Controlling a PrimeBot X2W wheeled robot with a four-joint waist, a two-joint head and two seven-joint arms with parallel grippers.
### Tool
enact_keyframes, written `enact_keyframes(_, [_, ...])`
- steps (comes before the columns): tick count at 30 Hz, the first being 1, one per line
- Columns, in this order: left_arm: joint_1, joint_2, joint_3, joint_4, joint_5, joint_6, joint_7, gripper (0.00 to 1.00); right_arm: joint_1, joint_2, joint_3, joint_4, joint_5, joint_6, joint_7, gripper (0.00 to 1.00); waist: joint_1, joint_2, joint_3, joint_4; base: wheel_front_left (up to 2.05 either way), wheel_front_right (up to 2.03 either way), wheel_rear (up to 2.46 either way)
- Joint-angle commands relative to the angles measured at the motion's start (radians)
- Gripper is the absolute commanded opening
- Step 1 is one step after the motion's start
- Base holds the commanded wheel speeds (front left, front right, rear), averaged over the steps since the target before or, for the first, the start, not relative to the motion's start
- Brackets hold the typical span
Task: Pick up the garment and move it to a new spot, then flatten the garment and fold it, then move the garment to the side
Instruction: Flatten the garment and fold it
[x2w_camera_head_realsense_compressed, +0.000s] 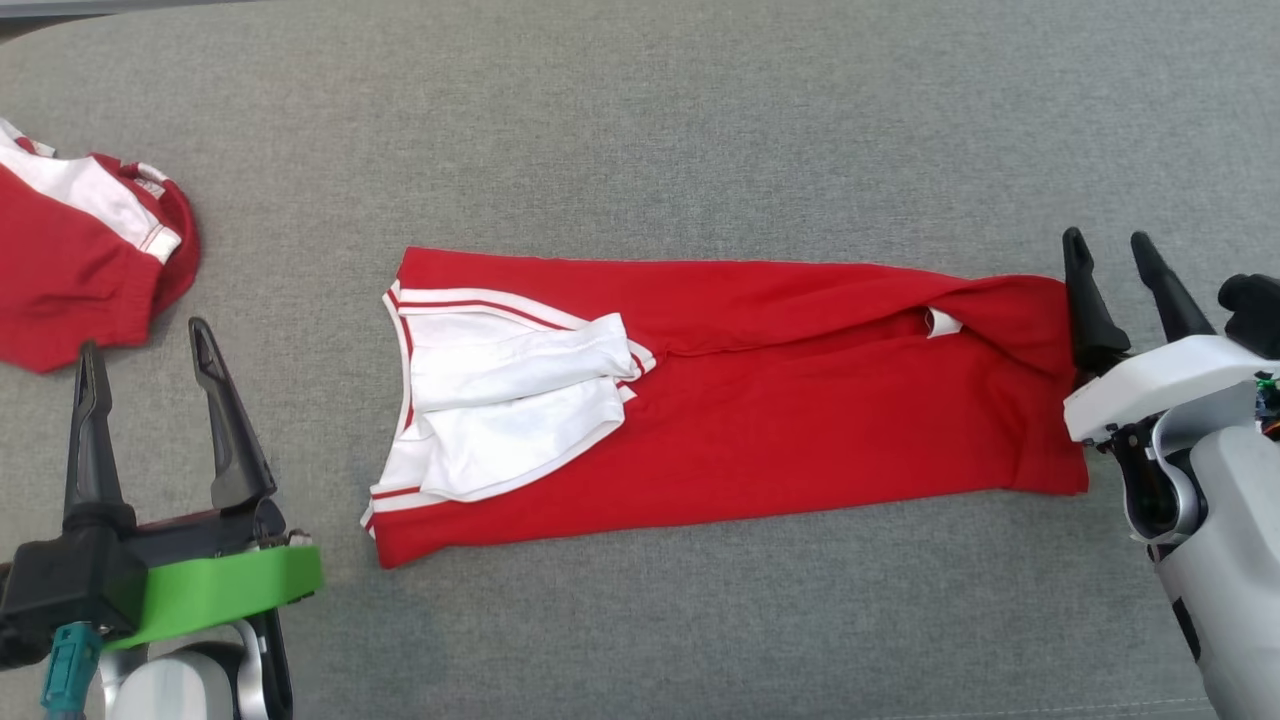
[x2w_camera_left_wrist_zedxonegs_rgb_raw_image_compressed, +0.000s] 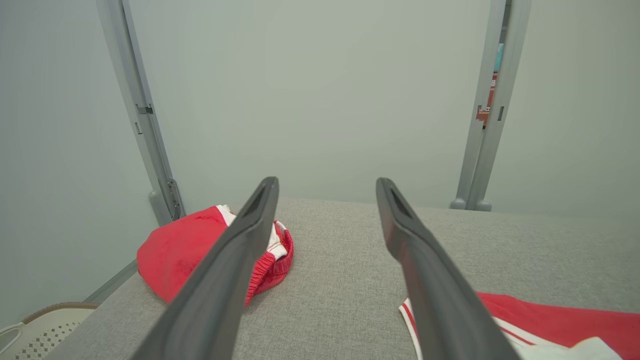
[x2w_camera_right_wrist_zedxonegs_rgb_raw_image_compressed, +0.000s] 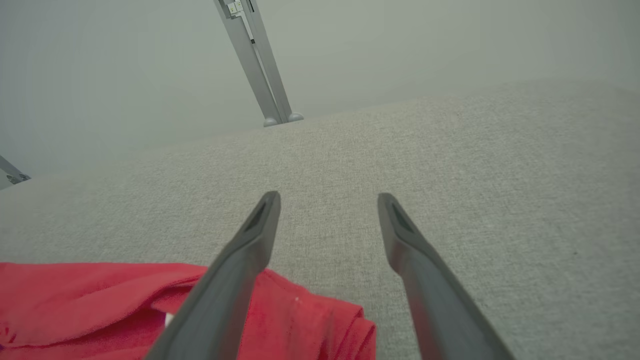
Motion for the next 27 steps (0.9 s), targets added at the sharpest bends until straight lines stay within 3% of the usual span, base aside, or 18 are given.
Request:
enact_keyframes(1, [0.022,-0.008,0.015,0.007,0.019,-0.007,0.001,1.0,-0.015,0.009,0.004,0.043,0.02,-0.001,0.006,1.0,0.0001,0.0,0.005,0.006,0.0,0.0,0.0])
enact_keyframes(8, [0.042,-0.023,0.048,0.057,0.065,-0.011,0.001,1.0,-0.009,0.028,0.088,0.191,0.071,-0.001,0.032,1.0,0.0001,0.0,0.003,0.014,0.0,0.0,0.0])
enact_keyframes(17, [0.037,-0.025,0.03,0.097,0.106,-0.02,0.001,1.0,0.049,0.061,0.182,0.254,0.144,-0.001,0.035,1.0,0.0001,0.0,-0.005,0.011,0.0,0.0,0.0])
enact_keyframes(19, [0.032,-0.025,0.024,0.108,0.119,-0.02,0.001,1.0,0.065,0.074,0.21,0.254,0.161,0.0,0.05,0.38,0.0001,0.0,-0.007,0.012,0.0,0.0,0.0])
enact_keyframes(20, [0.031,-0.025,0.02,0.114,0.126,-0.019,0.001,1.0,0.067,0.079,0.221,0.25,0.17,0.0,0.05,0.14,0.0001,0.0,-0.008,0.012,0.0,0.0,0.0])
enact_keyframes(21, [0.029,-0.025,0.021,0.116,0.128,-0.016,0.001,1.0,0.068,0.081,0.229,0.247,0.176,0.0,0.048,0.0,0.0001,0.0,-0.009,0.01,0.0,0.0,0.0])
enact_keyframes(27, [0.045,-0.024,0.03,0.136,0.139,-0.013,0.001,1.0,0.022,0.031,0.199,0.251,0.219,-0.002,0.011,0.0,0.0001,0.0,-0.027,-0.015,0.0,0.0,0.0])
